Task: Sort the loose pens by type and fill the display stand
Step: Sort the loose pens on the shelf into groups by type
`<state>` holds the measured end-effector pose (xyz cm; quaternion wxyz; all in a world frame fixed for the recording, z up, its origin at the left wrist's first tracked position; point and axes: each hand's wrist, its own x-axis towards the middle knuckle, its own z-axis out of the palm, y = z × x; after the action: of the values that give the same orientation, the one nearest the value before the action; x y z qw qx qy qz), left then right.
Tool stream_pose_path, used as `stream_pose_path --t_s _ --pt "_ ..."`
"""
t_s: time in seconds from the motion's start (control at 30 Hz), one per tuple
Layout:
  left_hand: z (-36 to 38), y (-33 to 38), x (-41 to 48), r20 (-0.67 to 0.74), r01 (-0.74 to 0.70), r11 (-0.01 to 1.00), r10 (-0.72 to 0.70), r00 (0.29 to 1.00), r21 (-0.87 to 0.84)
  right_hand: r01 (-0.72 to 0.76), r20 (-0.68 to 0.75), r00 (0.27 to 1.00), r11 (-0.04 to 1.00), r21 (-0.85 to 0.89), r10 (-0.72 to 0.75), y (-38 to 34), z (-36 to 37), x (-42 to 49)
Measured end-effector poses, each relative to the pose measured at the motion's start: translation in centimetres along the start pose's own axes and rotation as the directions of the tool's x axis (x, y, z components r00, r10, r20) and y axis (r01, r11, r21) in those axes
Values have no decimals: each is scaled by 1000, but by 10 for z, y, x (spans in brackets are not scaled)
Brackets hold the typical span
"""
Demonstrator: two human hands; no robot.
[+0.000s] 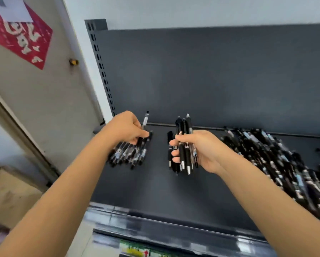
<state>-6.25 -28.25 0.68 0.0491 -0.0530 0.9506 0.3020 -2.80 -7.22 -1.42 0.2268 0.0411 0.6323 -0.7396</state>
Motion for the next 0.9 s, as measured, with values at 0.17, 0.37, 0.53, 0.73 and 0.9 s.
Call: stream_pose_path --t_s 0.17,0.37,0.53,0.73,0.9 --pt "-30 -70 30 94 -20 999 17 995 33 -41 -96 995 998 -45 36 17 67 39" --pt "-27 -101 52 252 -54 993 80 964 -109 -45 -183 982 999 -20 40 25 92 57" --pt "-30 -121 61 314 -99 947 198 929 -304 -42 -223 974 999 4 42 25 98 65" --pt "-24 -138 58 304 -308 866 438 846 -393 -47 -218 975 999 6 47 27 102 70" --pt "-20 -131 56 243 -382 843 489 838 -379 -42 -225 973 999 15 44 26 101 71"
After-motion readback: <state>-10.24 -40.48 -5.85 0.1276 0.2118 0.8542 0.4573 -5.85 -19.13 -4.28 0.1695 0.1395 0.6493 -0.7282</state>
